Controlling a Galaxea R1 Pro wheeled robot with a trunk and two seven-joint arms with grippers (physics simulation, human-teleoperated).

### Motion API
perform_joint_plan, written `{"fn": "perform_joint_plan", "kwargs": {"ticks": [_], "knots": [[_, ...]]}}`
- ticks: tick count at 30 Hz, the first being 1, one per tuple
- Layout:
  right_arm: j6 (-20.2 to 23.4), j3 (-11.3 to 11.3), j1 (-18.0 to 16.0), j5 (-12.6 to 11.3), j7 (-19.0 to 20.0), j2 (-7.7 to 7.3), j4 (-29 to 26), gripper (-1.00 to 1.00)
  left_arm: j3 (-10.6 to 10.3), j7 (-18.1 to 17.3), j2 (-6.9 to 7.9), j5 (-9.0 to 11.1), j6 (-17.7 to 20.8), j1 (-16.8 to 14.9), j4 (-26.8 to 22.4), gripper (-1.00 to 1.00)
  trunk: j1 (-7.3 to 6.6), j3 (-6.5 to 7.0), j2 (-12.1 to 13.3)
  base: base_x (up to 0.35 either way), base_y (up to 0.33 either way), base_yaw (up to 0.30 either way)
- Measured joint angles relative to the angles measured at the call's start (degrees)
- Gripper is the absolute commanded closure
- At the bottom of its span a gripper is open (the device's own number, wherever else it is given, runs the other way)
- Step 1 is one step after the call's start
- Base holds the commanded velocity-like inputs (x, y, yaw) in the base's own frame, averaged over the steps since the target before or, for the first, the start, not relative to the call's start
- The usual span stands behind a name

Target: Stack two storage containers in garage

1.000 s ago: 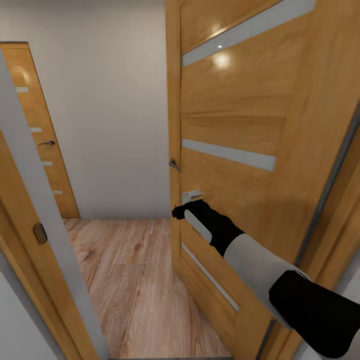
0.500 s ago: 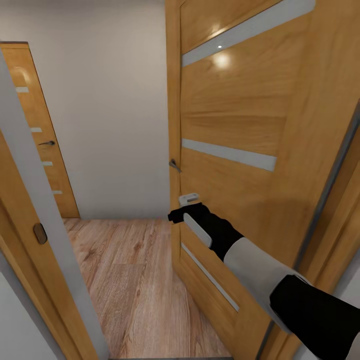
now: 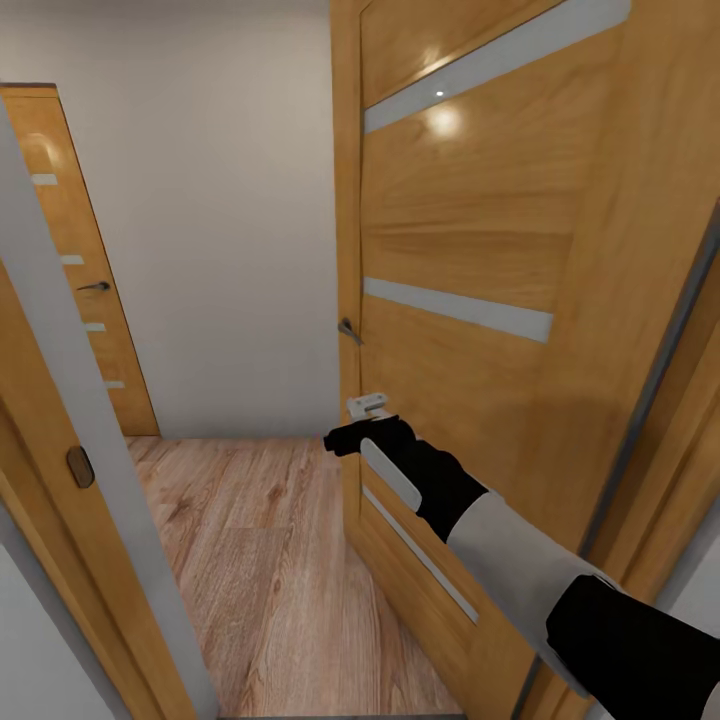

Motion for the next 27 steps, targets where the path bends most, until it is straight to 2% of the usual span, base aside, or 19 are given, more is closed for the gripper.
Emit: {"fn": "perform_joint_plan", "kwargs": {"ticks": [11, 22, 27], "knots": [[0.3, 0.1, 0.1, 0.1, -0.1, 0.00, -0.1, -1.00, 0.0, 0.0, 0.00, 0.0, 0.0, 0.0, 0.0, -1.00, 0.00, 0.00, 0.0, 0.009, 0.000, 0.000], [0.6, 0.1, 0.1, 0.1, 0.0, 0.00, -0.1, -1.00, 0.0, -0.1, 0.09, 0.1, 0.0, 0.0, -0.1, -1.00, -0.03, 0.00, 0.0, 0.261, 0.000, 0.000], [0.6, 0.1, 0.1, 0.1, 0.1, 0.00, -0.1, -1.00, 0.0, -0.1, 0.09, 0.1, 0.0, 0.0, -0.1, -1.00, -0.01, 0.00, 0.0, 0.097, 0.000, 0.000]]}}
